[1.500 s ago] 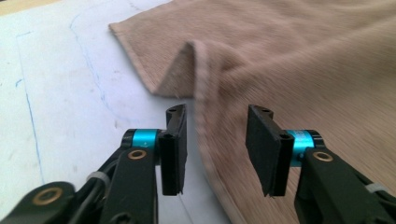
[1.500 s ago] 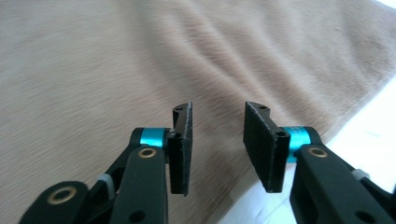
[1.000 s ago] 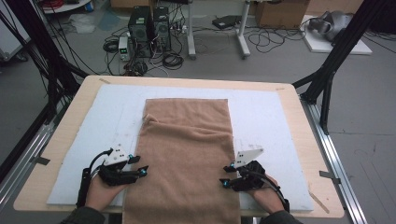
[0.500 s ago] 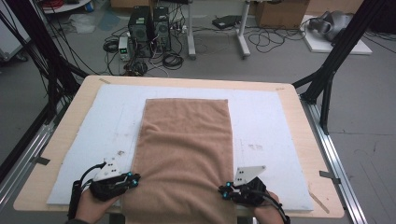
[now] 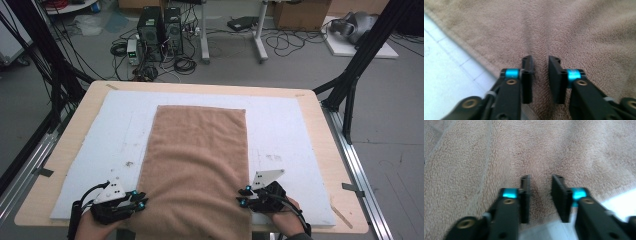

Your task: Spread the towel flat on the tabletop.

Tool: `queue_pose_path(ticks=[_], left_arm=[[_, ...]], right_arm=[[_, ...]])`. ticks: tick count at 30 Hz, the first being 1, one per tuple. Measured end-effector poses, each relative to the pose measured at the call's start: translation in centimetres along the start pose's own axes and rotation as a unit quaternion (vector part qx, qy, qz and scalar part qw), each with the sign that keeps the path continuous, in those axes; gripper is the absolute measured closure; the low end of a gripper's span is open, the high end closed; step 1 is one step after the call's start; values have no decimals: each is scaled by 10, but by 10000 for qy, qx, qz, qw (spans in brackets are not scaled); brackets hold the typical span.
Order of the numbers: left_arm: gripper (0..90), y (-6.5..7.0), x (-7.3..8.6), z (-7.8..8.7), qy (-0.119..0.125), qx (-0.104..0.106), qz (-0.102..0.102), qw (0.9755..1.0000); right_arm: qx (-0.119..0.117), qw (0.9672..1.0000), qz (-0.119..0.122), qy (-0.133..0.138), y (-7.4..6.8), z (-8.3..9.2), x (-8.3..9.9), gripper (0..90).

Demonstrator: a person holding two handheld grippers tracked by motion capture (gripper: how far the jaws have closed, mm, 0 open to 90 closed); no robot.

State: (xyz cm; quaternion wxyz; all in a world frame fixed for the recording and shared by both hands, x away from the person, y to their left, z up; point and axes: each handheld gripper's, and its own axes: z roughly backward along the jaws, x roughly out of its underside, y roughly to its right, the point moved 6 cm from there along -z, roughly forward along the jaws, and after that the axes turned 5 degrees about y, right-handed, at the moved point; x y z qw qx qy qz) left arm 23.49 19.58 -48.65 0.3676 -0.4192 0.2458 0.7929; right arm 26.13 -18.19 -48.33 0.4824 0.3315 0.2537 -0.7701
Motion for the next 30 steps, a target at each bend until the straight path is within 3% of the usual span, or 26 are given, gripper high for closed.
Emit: queue_pose_path(ticks=[4,6,9,11,13,15,16,20,22,26,28,30], left_arm=[[818,2,2,5,62,-94,87,9999],[740,1,-1,8,173,-104,164,9997],[627,-4,-9,6,289,-160,218,9992],[582,-7,-12,0,269,-84,372,9989],[625,-8,-11,-6,156,-64,358,9992],[792,-5,-8,-12,23,-95,268,9996],[813,-5,-9,-13,80,-144,270,9995],[828,-9,-12,-18,123,-231,434,9987],[750,-9,-16,-18,145,-336,388,9986],[648,-7,-20,-9,340,-276,403,9982],[650,-7,-16,-8,203,-296,354,9987],[714,-6,-7,-11,27,-264,308,9992]], right_arm=[[-23,10000,45,-66,0,4,2,846],[-25,9999,-12,-149,0,7,2,833],[123,9999,-53,-24,4,14,-3,745],[99,9999,-128,23,7,12,-4,656],[79,9999,-134,-37,10,5,-2,673],[127,9999,-19,-58,10,1,-1,771],[107,9999,-71,-84,11,1,-1,819],[221,9996,-80,-153,19,3,-1,844],[309,9993,-72,-177,20,4,-2,822],[108,9998,-26,188,7,12,-9,731],[-185,9989,70,418,-7,14,-15,689],[-363,9986,184,350,-19,9,-16,645]])
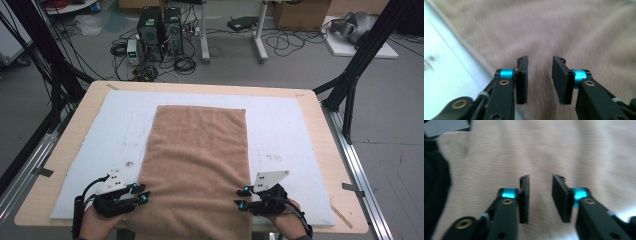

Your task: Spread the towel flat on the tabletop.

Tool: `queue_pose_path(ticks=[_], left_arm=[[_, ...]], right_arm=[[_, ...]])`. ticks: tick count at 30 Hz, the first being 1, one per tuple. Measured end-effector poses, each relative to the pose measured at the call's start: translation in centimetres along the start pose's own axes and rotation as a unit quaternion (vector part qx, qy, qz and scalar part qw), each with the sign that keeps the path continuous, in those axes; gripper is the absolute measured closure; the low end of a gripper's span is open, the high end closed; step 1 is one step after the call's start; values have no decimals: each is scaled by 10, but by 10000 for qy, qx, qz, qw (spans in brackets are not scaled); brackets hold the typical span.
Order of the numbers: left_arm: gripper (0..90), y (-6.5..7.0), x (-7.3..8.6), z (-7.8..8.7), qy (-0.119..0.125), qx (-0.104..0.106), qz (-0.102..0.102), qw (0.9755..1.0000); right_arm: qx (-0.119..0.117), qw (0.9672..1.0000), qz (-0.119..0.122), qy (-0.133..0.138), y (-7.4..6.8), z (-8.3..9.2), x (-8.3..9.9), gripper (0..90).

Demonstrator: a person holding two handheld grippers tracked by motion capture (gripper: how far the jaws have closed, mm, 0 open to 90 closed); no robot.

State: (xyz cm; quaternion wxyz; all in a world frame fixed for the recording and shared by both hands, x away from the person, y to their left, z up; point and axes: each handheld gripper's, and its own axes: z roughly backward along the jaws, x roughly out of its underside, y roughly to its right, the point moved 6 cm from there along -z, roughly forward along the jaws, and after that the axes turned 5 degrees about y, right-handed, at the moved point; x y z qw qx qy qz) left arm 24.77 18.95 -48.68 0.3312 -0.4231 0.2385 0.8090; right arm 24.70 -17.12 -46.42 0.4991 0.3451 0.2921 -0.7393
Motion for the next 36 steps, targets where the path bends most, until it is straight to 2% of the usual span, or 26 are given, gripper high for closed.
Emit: queue_pose_path(ticks=[1,3,4,5,6,7,9,11,13,18,22,27,32,36], left_arm=[[728,1,2,1,109,-37,20,9999],[737,1,2,2,142,-30,95,9998],[737,1,3,2,155,-32,120,9998],[737,2,3,3,127,-42,82,9999],[737,4,4,5,123,-32,57,9999],[736,5,5,6,97,2,56,9999],[722,8,5,10,90,92,89,9999],[682,10,2,13,164,112,68,9998],[667,11,-1,12,207,117,51,9997],[616,8,-10,6,241,135,8,9996],[554,3,-16,3,278,75,51,9996],[465,-4,-29,0,413,5,99,9991],[367,-12,-44,1,490,-82,98,9987],[253,-20,-52,-1,449,-212,178,9986]], right_arm=[[-65,10000,37,-53,-5,-4,1,631],[-183,9997,35,-183,-13,-13,4,622],[-206,9995,46,-220,-15,-16,6,643],[-199,9990,122,-373,-19,-21,10,680],[-85,9991,235,-352,-20,-22,11,721],[-102,9991,243,-345,-23,-20,12,783],[-209,9984,316,-418,-27,-17,14,783],[-266,9987,219,-374,-26,-13,11,730],[-122,9997,85,-196,-19,-11,5,704],[102,9999,-129,2,2,-12,-3,608],[223,9988,-403,148,19,-10,-6,528],[347,9970,-618,296,38,-4,-12,417],[571,9959,-602,362,53,1,-23,329],[746,9943,-613,443,63,3,-33,259]])
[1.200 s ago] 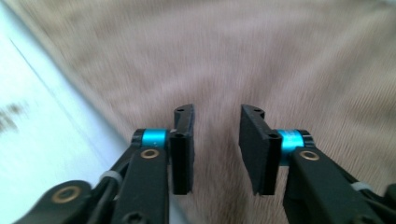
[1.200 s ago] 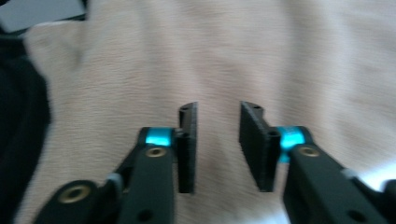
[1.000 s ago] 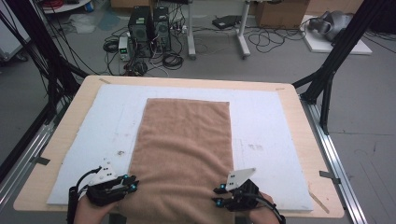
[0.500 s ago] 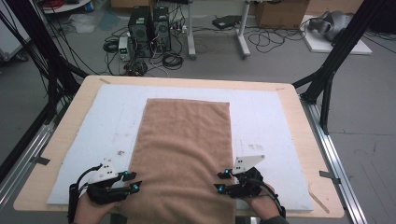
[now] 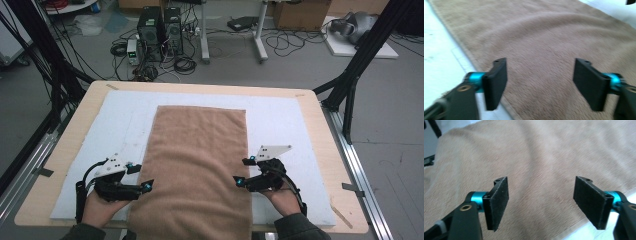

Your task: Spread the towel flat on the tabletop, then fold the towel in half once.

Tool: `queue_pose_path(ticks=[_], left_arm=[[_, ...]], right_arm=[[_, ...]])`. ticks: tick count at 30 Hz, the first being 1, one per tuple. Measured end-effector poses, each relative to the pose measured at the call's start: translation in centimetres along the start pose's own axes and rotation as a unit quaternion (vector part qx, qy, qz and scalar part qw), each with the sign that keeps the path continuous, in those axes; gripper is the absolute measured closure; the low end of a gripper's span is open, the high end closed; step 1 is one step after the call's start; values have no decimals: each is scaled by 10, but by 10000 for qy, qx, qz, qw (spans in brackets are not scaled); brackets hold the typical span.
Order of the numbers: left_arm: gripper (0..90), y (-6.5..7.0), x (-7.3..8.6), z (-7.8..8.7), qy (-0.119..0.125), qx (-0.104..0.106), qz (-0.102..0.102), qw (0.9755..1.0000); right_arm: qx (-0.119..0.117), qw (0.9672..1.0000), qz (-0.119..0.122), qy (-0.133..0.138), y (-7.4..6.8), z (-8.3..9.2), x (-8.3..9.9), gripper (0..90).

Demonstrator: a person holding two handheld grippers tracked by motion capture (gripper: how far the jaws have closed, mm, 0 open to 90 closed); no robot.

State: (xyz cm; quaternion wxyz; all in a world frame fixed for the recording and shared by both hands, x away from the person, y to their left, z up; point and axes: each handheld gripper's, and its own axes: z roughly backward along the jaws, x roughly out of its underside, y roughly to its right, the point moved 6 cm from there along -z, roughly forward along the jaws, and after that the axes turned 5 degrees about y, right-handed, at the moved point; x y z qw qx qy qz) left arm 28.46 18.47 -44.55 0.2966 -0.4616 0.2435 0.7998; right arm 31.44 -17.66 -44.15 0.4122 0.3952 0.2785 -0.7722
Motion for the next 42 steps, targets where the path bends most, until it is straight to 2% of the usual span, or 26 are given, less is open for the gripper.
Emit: queue_pose_path(ticks=[4,8,17,25,30,37,42], left_arm=[[174,-5,-5,-1,-6,-74,-11,10000],[133,-7,-7,-2,-34,-102,-26,9999],[32,-10,-19,-2,102,-176,-12,9998],[32,-9,-21,-3,103,-161,-78,9998],[32,-10,-21,-3,94,-152,-82,9998],[34,-15,-20,-5,-4,-178,-108,9998],[52,-23,-25,-7,-49,-247,-132,9996]], right_arm=[[108,9999,7,10,7,-1,-8,213],[220,9997,-46,64,10,-2,-13,181],[231,9997,-20,72,16,-6,-22,174],[196,9998,68,34,14,-5,-22,190],[207,9998,26,37,15,-4,-21,190],[173,9998,0,-44,18,-7,-19,197],[172,9998,-18,-18,22,-6,-22,197]])
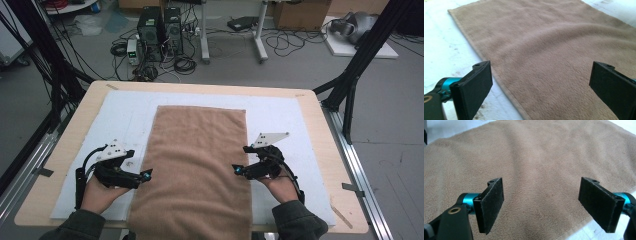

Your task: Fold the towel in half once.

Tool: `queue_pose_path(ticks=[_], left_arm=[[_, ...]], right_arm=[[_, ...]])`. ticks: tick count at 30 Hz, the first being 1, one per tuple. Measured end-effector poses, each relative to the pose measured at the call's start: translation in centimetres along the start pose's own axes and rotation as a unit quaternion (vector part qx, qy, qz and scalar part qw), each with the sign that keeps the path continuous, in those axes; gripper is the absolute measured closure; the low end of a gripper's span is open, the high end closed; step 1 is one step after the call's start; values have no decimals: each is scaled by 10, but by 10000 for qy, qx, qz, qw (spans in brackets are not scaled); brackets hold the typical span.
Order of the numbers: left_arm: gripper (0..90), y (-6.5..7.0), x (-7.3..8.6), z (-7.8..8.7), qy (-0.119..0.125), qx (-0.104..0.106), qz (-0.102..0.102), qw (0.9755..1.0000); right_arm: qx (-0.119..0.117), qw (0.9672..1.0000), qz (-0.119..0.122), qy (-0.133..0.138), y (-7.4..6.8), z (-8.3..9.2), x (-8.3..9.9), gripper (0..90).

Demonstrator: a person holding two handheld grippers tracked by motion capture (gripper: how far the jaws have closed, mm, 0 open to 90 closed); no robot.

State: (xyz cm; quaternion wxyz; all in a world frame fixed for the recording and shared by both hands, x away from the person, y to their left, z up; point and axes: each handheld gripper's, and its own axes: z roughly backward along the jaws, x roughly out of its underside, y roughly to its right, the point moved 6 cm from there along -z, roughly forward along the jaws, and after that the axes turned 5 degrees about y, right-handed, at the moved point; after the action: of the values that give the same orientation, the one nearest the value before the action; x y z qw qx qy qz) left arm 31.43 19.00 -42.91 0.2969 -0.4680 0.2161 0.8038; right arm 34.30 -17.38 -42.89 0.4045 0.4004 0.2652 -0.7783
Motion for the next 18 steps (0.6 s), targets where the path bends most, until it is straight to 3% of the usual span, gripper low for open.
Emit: queue_pose_path(ticks=[8,13,16,18], left_arm=[[87,-17,-23,-10,-36,-135,-111,9998],[132,-32,-42,-25,-120,51,24,9999],[139,-38,-55,-34,-125,-20,-12,9999],[146,-43,-62,-43,-108,-82,-97,9999]], right_arm=[[87,9999,47,-76,16,-1,-17,204],[176,9997,17,-141,40,-6,-35,227],[303,9992,78,-242,51,-9,-45,237],[380,9990,-3,-231,60,-10,-49,239]])
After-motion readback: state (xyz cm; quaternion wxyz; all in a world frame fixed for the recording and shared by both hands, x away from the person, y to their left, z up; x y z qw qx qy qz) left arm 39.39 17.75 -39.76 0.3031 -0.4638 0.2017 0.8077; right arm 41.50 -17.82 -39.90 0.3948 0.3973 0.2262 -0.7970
